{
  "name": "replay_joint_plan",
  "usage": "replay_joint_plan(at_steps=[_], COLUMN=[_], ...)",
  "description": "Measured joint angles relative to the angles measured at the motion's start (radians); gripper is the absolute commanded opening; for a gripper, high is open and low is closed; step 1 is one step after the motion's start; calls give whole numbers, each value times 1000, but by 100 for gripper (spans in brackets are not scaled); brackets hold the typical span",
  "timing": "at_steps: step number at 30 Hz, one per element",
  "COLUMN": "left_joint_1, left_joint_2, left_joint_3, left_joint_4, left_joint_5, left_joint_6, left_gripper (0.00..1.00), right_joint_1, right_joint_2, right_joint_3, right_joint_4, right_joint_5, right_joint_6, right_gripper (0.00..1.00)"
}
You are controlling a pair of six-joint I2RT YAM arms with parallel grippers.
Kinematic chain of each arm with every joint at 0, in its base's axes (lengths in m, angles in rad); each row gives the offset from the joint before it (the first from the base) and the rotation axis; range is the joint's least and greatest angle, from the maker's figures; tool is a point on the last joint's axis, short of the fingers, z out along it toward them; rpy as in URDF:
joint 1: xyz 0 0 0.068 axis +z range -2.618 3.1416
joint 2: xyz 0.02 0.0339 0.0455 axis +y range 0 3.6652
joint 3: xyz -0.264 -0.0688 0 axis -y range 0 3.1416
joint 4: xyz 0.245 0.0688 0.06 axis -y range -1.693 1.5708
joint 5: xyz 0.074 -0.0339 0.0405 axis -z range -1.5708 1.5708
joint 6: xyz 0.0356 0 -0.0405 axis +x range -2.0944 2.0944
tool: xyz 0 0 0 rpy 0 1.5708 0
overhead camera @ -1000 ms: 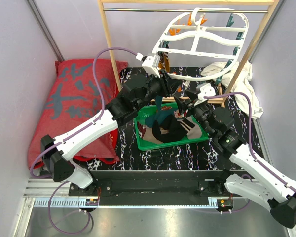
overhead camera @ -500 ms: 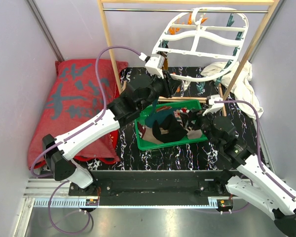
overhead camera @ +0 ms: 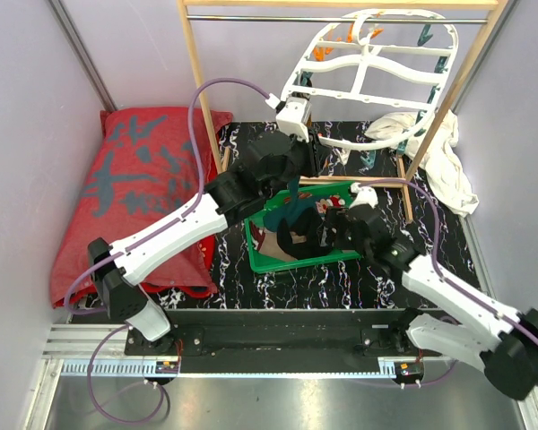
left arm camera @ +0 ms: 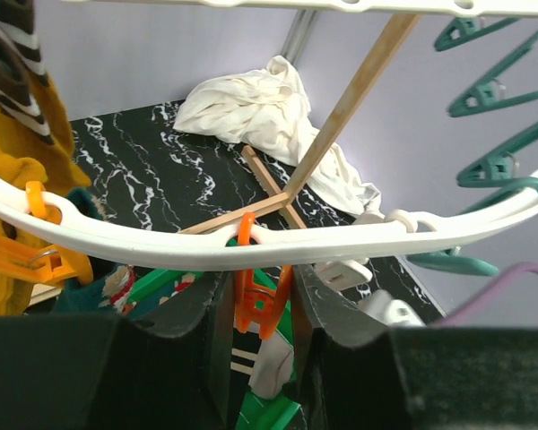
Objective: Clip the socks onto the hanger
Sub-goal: Adjust the sock in the bin.
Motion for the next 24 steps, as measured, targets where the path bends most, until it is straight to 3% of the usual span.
replay_joint_plan(at_steps=[4, 11, 24], left_joint_1=[-1, -1, -1], left_joint_2=[4, 4, 4], left_joint_3=[26, 40, 49], left_joint_4=[-46, -83, -100], left_joint_5=[-31, -48, -50], left_joint_6=[11, 27, 43], left_gripper=[0, 0, 0], right_joint_1=[-42, -251, -301], right_joint_2=[138, 294, 733], right_joint_3=[56, 114, 321], right_joint_4=[-4, 64, 166], right_joint_5=[-17, -65, -50], right_joint_6=[0, 27, 95], right_gripper=[73, 65, 57])
